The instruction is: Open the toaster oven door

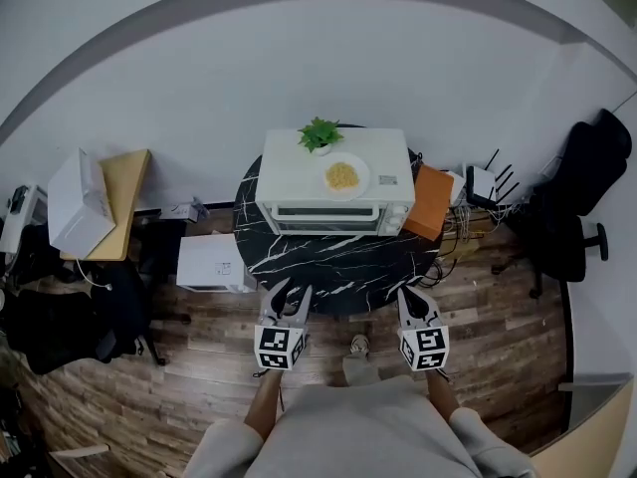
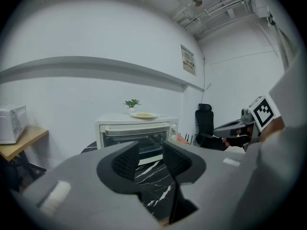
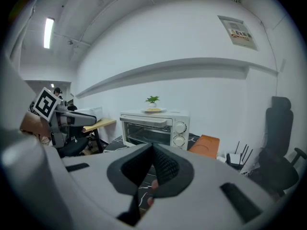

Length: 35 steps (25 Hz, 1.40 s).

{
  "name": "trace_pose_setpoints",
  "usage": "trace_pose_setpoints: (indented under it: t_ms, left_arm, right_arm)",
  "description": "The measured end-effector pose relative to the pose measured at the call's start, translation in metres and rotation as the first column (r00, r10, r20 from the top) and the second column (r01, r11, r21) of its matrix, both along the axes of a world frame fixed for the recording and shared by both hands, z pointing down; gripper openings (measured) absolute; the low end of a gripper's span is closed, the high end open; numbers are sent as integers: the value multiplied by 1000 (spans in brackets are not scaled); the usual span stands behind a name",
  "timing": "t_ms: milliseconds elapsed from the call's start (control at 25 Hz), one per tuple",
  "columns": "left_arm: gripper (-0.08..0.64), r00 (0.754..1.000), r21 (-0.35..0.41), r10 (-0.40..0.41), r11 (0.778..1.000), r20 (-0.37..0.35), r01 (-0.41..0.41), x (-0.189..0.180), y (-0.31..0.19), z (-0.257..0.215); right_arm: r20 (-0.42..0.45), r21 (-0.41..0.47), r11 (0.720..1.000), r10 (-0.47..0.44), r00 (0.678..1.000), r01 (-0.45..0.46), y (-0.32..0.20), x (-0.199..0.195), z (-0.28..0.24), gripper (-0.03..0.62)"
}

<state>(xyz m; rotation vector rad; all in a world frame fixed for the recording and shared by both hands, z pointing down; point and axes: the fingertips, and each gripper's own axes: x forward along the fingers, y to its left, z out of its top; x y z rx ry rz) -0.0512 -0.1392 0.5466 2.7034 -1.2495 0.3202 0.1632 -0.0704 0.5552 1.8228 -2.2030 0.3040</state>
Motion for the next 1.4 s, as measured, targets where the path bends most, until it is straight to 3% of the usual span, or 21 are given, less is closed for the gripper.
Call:
trace_pose_setpoints:
  t_ms: [360,800,1400]
  left_arm:
    - [155,998,-8,-65,998,17,65,25,-40,0]
    - [155,994,-19,-106,994,29,106,39,-69,2]
    - [156,1000,-58,-20,998,0,20,41,-95,15]
  right_arm:
    - [16,-14,998,-69,997,69,-53,27,5,12]
    - [33,-39,989,-139,990,140,-90,33,18,12]
    - [18,-69,995,-72,997,73,-98,18,23,12]
